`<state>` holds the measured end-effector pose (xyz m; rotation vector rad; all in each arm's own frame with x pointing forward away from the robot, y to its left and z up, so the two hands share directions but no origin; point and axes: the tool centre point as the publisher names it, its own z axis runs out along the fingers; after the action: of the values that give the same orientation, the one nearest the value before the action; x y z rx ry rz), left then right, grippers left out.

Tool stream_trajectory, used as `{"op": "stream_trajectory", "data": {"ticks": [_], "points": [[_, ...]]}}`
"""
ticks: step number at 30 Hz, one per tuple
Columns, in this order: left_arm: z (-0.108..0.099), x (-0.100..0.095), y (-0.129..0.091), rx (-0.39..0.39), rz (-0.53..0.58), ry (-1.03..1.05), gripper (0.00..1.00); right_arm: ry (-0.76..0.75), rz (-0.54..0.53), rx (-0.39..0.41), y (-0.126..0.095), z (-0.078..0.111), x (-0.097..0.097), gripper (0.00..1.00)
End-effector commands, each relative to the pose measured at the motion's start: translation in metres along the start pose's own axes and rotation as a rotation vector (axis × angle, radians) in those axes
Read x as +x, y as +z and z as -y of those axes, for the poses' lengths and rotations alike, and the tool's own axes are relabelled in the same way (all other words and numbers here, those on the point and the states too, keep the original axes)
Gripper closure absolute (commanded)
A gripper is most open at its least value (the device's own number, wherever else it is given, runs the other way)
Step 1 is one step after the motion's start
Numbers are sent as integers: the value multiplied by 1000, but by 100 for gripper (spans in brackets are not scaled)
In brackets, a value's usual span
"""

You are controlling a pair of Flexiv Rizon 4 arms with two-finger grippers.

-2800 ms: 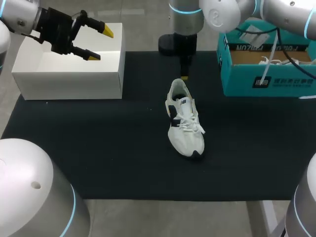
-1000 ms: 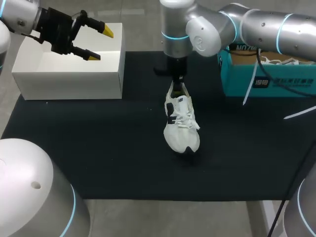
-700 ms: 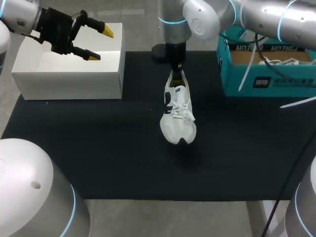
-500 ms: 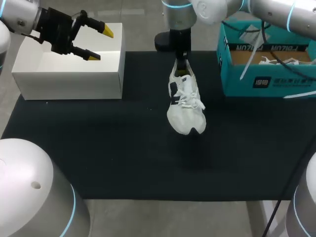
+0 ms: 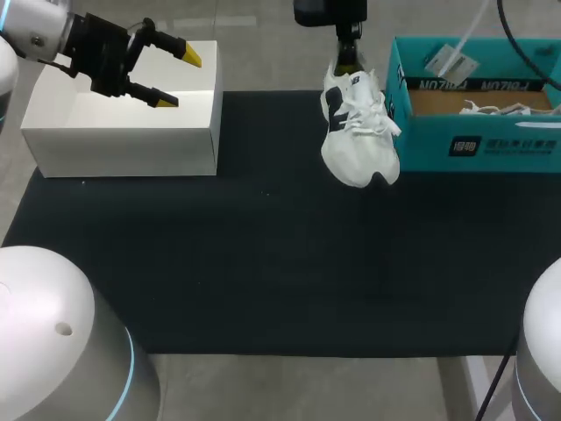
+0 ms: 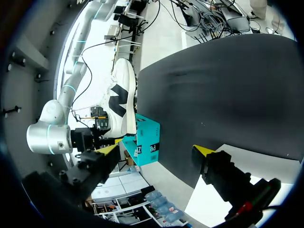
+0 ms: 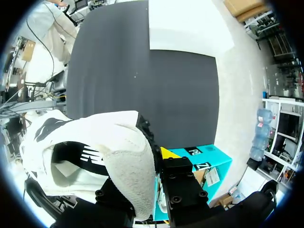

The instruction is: Take the shoe out of the shoebox, open the shoe tongue, remove and reinsert the insole, then place the shoe into the shoebox

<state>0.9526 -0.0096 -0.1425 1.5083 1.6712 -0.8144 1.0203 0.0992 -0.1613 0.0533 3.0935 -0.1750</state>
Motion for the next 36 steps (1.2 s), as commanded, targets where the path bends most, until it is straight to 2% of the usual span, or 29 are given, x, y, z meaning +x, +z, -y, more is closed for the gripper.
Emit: {"op": "stream_trajectory", "data": {"ticks": [1,5,28,36], "points": [[-1,0,0,2,-3,0,0,-9,2,-6,-30,9,1,100],[-1,0,0,2,-3,0,0,-16,10,-28,-34,9,-1,100],[-1,0,0,2,-3,0,0,-16,10,-28,-34,9,-1,100],[-1,0,0,2,-3,0,0,-4,46,-36,-41,75,-5,100]]}}
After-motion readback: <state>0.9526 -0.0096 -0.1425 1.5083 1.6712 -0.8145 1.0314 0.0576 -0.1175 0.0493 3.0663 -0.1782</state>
